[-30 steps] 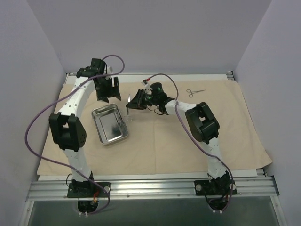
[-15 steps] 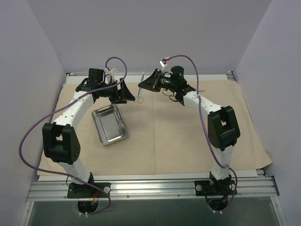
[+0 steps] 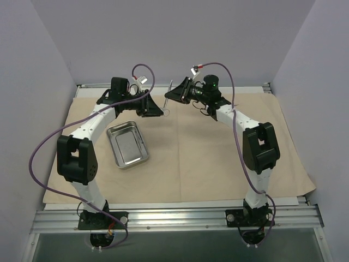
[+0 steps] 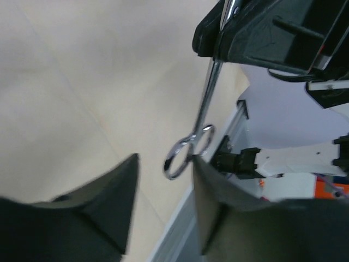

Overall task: Open and lay out the surgical kit
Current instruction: Place the medical item in the surgical kit.

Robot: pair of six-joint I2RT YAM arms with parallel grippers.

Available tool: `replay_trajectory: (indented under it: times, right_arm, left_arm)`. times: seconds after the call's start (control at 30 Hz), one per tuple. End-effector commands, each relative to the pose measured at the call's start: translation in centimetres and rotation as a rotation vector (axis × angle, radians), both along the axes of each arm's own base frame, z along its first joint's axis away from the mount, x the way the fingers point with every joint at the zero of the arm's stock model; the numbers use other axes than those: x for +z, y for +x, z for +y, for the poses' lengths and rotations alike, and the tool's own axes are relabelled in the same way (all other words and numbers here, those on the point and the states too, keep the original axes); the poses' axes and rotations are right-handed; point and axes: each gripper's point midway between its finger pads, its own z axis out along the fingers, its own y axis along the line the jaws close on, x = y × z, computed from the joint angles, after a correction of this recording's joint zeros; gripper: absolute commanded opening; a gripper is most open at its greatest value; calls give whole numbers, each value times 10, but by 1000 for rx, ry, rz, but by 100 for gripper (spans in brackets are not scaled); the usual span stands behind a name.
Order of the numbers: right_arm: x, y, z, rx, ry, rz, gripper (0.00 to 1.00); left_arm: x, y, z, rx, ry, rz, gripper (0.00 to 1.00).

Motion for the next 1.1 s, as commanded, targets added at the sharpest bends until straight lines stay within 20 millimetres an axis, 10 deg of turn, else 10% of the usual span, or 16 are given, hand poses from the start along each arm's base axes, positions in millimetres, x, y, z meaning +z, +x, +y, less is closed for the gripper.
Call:
replay_trajectory:
  times: [0.0,0.1,0.27,0.5,1.07]
  right_arm:
    - [34,-6,0,29,54,-93,0]
    - [28,-3,-1,18,28,-68,0]
    - [7,12,-15,-81,-174,-5,40]
    - [-4,24,-35,-204,-366,100,63]
    - [-33,22,-22,-203,-519,197,50]
  left_arm:
    - [28,7,-13,-55,-72,-86,34]
    - [32,11,-16,-54,-76,-91,3]
    - [29,23,-10,-1,3,-119,2]
    - [15,22,-6,16,169,-162,2]
    - [14,15,-21,-15,170,-147,2]
